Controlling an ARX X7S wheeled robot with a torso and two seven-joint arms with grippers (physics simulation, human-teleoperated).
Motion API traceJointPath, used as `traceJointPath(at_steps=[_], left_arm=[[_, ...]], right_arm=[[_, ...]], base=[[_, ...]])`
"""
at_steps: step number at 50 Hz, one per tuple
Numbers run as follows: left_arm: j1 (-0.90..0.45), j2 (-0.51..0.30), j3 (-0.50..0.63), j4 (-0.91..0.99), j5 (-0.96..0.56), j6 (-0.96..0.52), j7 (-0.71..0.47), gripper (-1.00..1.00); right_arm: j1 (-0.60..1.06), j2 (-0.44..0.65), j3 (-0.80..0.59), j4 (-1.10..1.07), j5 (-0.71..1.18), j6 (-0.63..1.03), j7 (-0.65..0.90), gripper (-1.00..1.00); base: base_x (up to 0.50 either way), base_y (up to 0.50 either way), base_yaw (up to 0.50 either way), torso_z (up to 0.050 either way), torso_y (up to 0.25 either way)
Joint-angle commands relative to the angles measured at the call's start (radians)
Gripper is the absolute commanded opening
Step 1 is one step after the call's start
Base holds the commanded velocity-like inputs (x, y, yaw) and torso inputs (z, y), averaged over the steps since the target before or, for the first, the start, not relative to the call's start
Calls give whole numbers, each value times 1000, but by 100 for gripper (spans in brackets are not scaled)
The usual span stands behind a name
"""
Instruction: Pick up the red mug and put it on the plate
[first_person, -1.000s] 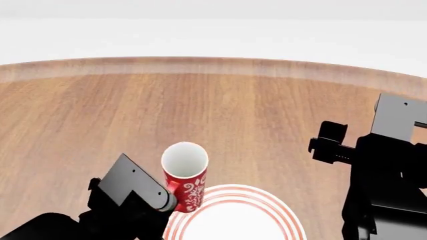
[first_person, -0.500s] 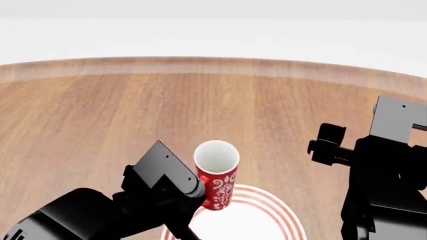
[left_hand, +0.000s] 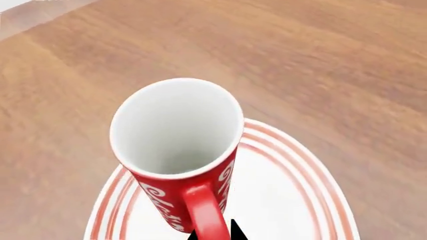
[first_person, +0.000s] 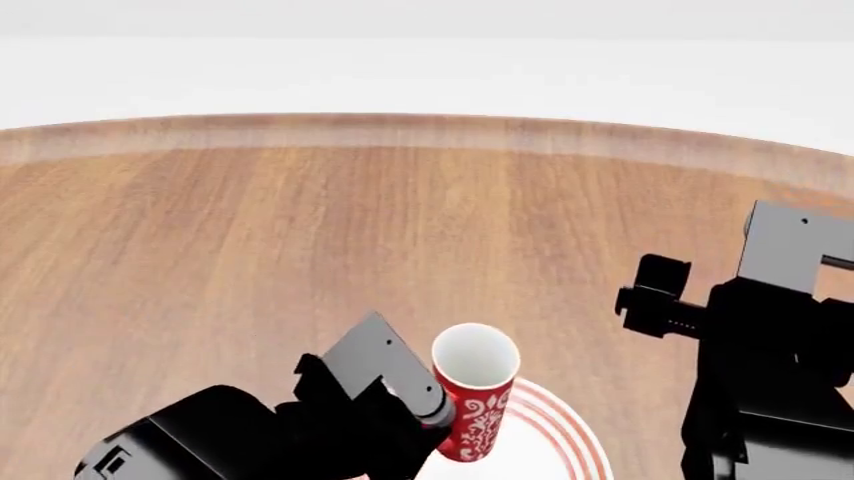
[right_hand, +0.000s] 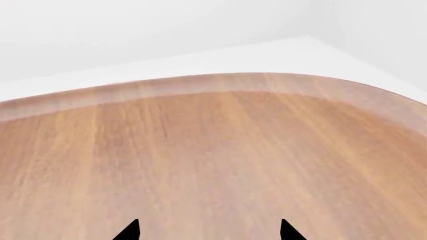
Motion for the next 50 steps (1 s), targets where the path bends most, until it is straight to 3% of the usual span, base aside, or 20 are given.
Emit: traceJointPath(at_steps=[1,10,15,47,48,50], left_arm=[[-100,24,203,-217,-191,135,-47,-100],[-212,25,645,-367,-617,286,-160,-100],[-233,25,784,-392,-740,319,-183,-100],[-198,25,807,-439,-763,283,-177,-100],[-198,25,807,-441,-766,284,-180,100],[-200,25,808,-446,-769,283,-174,100]], right_arm=[[-2,2,-2,30,0,-22,-3,100],[-6,0,-5,61,-1,-48,-6,100],[-5,-1,-8,93,-4,-73,-10,100],[-1,-1,-17,167,-3,-128,-18,100],[0,-2,-17,170,-3,-130,-18,100],[1,-4,-20,178,-4,-135,-19,100]], base=[[0,0,0,0,0],[0,0,0,0,1],[0,0,0,0,0],[0,0,0,0,0],[0,0,0,0,0],[0,0,0,0,0]])
